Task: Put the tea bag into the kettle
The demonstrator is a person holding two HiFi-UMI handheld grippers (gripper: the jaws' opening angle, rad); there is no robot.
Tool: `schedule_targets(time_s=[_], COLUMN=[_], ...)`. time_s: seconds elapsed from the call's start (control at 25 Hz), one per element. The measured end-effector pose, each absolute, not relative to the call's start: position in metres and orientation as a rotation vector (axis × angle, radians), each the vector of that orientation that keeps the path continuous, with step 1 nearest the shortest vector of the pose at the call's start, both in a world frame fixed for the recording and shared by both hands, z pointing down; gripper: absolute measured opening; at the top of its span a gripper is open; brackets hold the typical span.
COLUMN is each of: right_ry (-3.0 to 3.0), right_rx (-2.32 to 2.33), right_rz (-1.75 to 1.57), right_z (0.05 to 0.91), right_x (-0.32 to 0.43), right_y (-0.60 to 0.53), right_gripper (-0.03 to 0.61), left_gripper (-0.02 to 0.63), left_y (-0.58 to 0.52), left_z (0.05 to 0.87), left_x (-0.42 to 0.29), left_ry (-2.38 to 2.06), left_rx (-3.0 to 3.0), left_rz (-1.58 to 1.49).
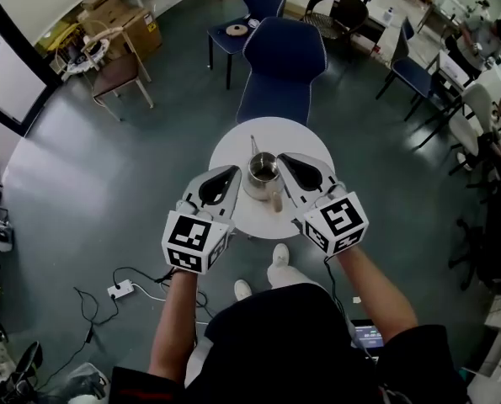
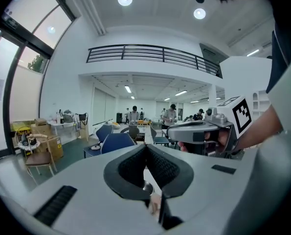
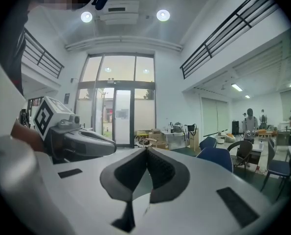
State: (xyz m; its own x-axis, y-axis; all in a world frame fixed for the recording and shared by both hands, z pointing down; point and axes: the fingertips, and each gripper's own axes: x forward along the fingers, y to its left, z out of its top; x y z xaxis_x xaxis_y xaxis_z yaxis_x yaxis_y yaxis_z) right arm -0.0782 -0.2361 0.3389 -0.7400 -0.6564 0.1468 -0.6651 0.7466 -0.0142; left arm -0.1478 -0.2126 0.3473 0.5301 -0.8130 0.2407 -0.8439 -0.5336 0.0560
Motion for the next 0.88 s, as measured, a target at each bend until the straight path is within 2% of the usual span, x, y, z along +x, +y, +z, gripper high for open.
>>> schedule_targets(time_s=[0.48, 0.68, 0.88], right_ry=[-2.866, -2.863, -2.864], right_rx=[1.128, 1.143, 1.172], right_rz=[-0.036, -0.087, -0.103], right_z=[0.295, 0.282, 0.277], right_x=[-0.104, -0.116, -0.123], right_y=[-0.153, -0.121, -0.093], right_gripper=[0.018, 0.018, 0.018], left_gripper=[0.015, 0.015, 0.015], left_y=[-0.13, -0.099, -0.068], left_z=[0.306, 0.291, 0.289], left_x=[-0.176, -0.185, -0.197], left_ry=[-1.42, -1.294, -1.32], left_rx=[2.667, 2.627, 2.672], left_rz=[0.13, -0.041, -0.052])
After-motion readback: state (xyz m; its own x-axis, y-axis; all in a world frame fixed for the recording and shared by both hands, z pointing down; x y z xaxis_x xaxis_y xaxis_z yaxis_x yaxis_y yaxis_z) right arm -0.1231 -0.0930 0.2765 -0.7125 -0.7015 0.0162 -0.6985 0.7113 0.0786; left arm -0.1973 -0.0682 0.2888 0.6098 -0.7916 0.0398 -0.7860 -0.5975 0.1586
